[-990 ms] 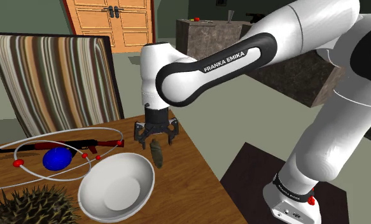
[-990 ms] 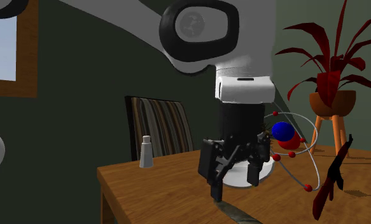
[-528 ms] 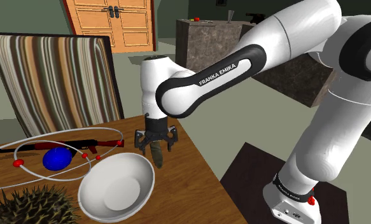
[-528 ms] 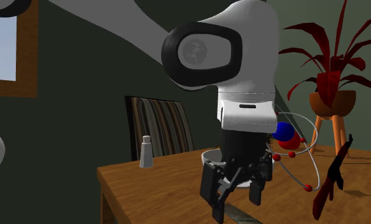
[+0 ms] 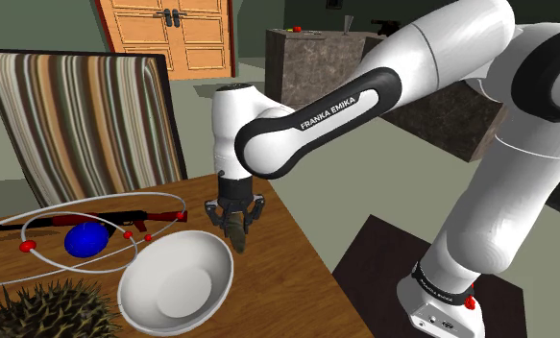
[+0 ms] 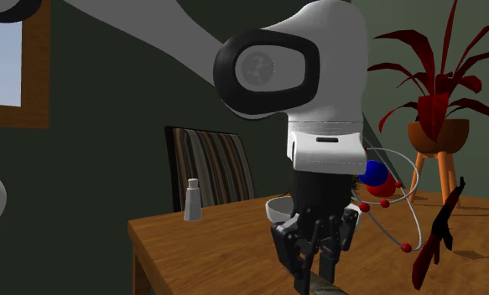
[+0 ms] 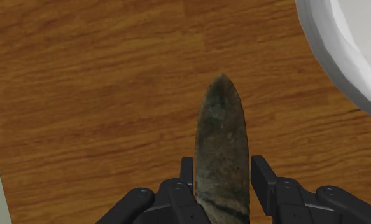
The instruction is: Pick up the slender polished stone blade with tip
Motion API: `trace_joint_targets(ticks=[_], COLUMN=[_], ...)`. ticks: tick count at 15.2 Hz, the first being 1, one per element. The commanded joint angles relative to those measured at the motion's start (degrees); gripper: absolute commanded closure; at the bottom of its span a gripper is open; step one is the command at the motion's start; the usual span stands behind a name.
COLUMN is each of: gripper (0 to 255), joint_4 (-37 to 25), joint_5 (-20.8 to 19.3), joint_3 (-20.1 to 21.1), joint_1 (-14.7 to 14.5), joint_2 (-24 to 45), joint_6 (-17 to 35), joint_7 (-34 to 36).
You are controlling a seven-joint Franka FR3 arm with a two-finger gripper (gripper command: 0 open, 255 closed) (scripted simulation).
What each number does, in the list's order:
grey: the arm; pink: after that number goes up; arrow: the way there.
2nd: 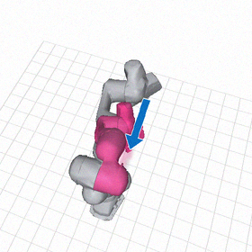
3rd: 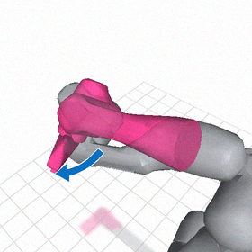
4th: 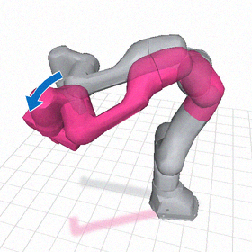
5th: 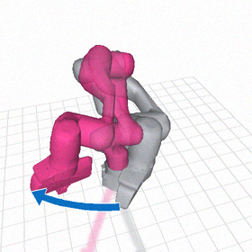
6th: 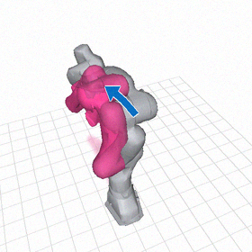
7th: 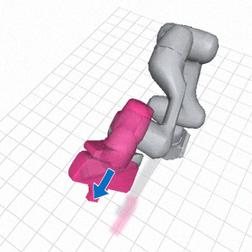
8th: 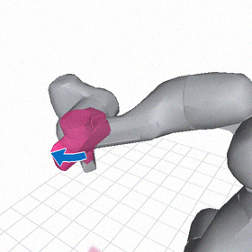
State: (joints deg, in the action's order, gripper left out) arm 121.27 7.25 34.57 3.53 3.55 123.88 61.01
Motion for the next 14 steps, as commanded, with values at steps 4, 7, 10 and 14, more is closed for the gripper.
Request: trace_joint_targets(ticks=[4,7,10,14], gripper=[255,255,255,255], joint_4=[-0.1,-1.3,-2.6,-4.6], joint_5=[0.3,0.9,1.4,1.9], joint_3=[0.0,0.0,-0.1,-0.2], joint_1=[0.0,0.2,0.3,0.5], joint_2=[-0.1,-1.3,-2.4,-3.6], joint_6=[-0.5,-2.8,-5.1,-8.1], joint_7=[-0.1,-0.3,-0.5,-0.6])
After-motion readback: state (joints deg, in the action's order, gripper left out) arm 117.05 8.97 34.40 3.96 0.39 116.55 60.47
